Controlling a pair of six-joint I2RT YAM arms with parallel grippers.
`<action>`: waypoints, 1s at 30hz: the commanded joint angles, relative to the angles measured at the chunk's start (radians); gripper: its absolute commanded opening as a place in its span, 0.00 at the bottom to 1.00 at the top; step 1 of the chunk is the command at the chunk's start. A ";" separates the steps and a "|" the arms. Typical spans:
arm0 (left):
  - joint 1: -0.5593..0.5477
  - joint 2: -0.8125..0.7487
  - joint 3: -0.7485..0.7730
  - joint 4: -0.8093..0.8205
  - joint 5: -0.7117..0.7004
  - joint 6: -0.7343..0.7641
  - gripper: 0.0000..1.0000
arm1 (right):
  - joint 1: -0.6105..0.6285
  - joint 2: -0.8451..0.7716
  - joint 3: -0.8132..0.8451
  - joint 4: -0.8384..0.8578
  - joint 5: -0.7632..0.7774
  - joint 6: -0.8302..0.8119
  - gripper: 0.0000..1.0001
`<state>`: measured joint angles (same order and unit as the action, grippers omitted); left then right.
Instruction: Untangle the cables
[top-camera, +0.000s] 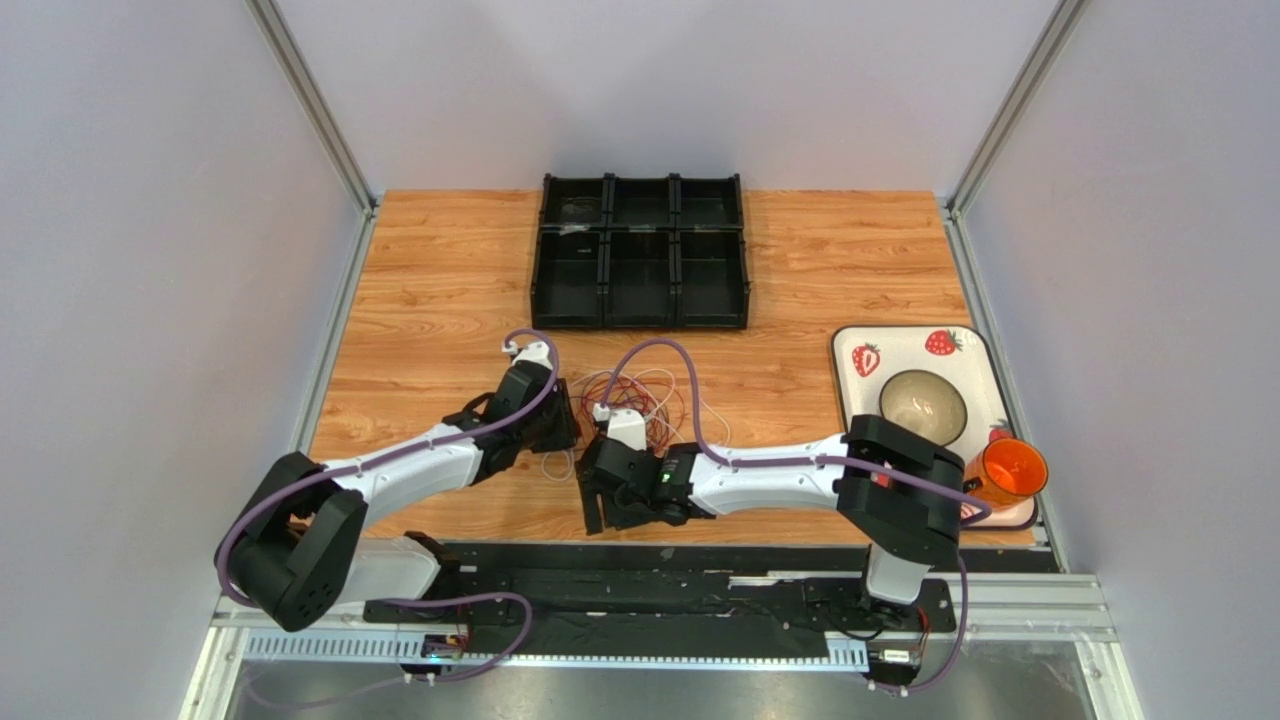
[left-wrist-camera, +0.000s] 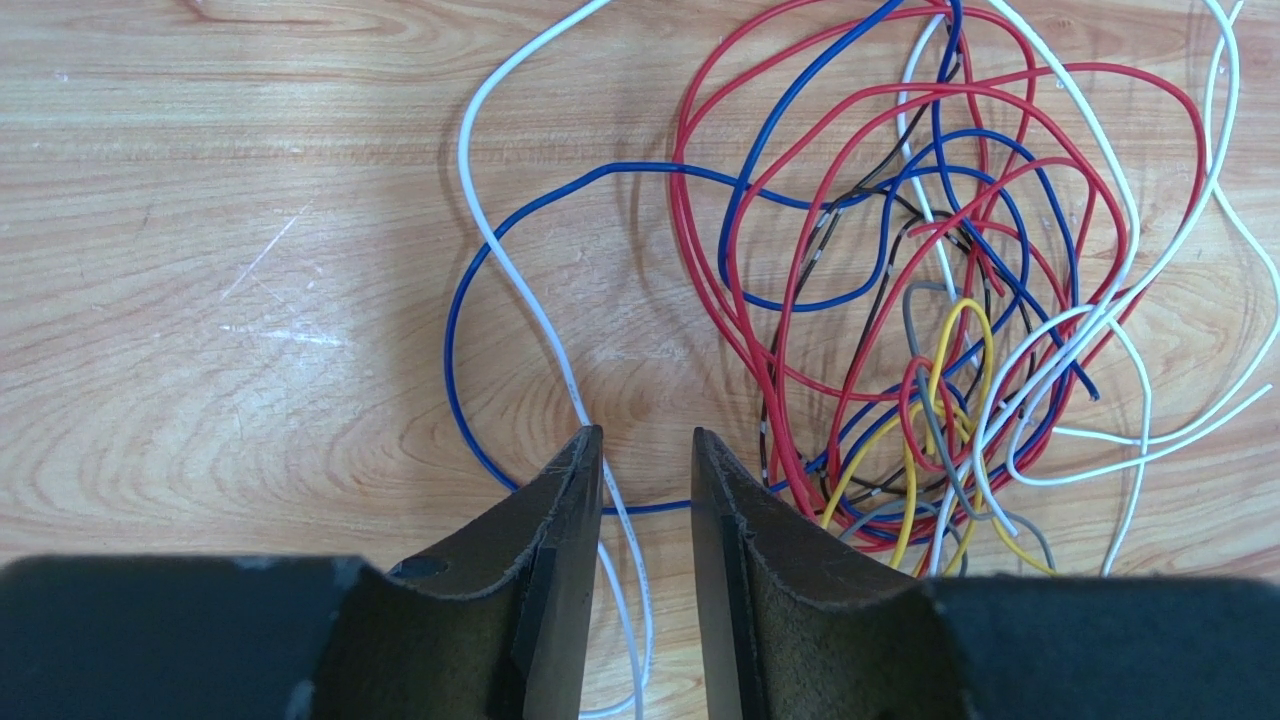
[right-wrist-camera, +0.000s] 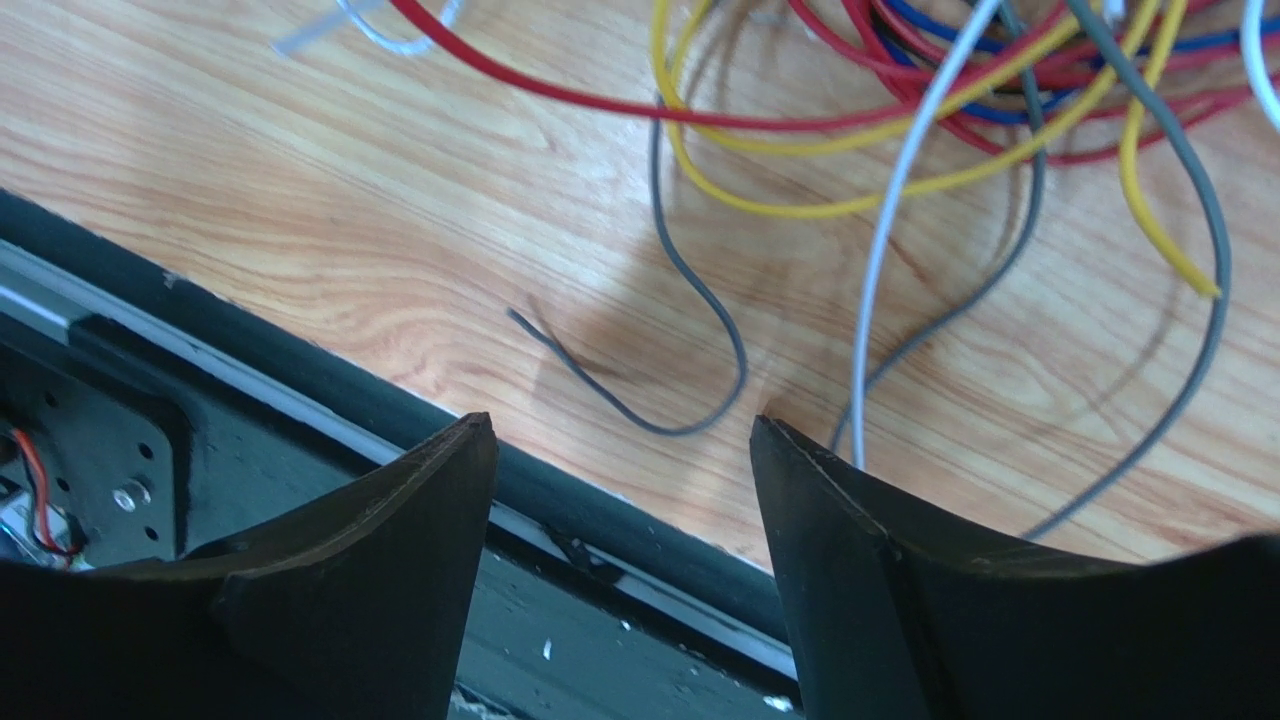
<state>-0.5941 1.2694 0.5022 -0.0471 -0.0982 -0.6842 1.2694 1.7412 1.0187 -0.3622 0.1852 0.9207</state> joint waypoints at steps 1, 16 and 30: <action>-0.004 0.005 0.024 0.029 0.003 -0.008 0.37 | 0.005 0.044 0.046 -0.040 0.075 0.001 0.70; -0.003 0.012 0.027 0.029 0.008 -0.005 0.36 | 0.005 0.126 0.149 -0.150 0.209 -0.046 0.45; -0.004 0.024 0.036 0.024 0.006 -0.005 0.35 | 0.073 -0.245 0.356 -0.397 0.310 -0.292 0.00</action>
<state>-0.5941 1.2831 0.5022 -0.0471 -0.0948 -0.6838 1.3285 1.6978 1.2648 -0.6941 0.4118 0.7490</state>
